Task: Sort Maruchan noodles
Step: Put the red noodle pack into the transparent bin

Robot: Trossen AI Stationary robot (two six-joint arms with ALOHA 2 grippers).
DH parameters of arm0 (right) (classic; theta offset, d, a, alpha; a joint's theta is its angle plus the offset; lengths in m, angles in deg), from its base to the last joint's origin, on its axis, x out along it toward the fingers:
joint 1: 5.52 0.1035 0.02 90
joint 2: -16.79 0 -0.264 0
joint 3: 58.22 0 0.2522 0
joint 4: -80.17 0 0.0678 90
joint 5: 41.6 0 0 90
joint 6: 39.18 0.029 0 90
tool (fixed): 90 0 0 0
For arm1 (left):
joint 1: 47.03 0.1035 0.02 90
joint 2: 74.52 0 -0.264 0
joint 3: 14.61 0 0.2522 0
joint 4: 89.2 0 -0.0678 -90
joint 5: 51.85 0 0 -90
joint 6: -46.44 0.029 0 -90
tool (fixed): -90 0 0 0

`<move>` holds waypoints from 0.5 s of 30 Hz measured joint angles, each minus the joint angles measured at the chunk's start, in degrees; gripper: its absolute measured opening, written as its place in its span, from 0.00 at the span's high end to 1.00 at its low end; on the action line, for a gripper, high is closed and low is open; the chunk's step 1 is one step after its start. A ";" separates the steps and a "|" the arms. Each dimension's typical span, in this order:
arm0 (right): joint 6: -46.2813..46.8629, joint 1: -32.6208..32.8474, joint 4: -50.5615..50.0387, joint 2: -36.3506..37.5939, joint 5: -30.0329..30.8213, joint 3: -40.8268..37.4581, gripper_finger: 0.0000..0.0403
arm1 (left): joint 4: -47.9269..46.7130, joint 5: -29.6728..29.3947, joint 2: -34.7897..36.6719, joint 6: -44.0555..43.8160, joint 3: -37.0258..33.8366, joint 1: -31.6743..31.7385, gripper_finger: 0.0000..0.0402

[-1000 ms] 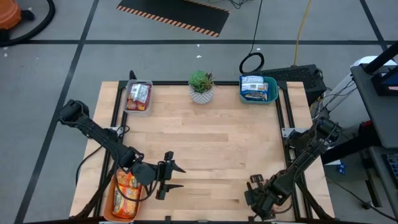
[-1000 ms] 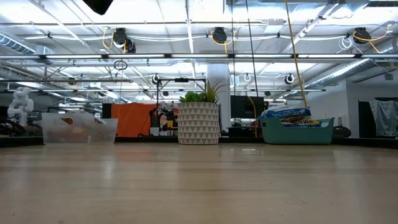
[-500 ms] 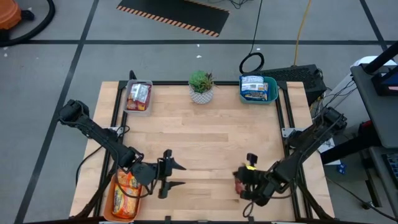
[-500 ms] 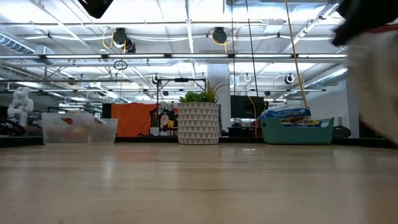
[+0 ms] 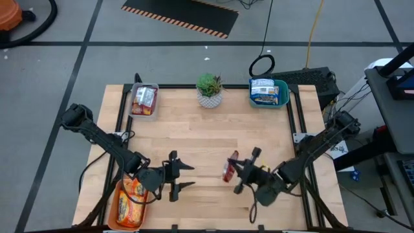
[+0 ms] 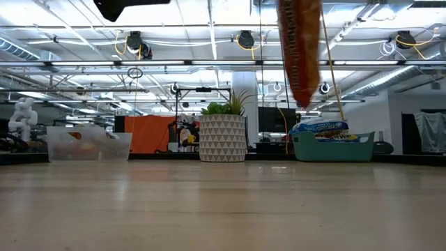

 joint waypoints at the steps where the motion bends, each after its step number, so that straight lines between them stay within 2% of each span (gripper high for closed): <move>1: -1.74 -0.99 1.22 0.00 -0.15 0.00 1.00 | 0.00 -0.54 0.00 0.63 0.00 0.33 0.34; 9: -4.65 -9.27 3.86 -0.02 -6.61 0.00 1.00 | -0.04 -3.41 0.00 1.90 0.00 3.93 0.34; 15: -4.67 -12.32 3.75 -0.02 -11.05 0.02 1.00 | -0.07 -3.34 0.00 3.04 0.00 5.94 0.34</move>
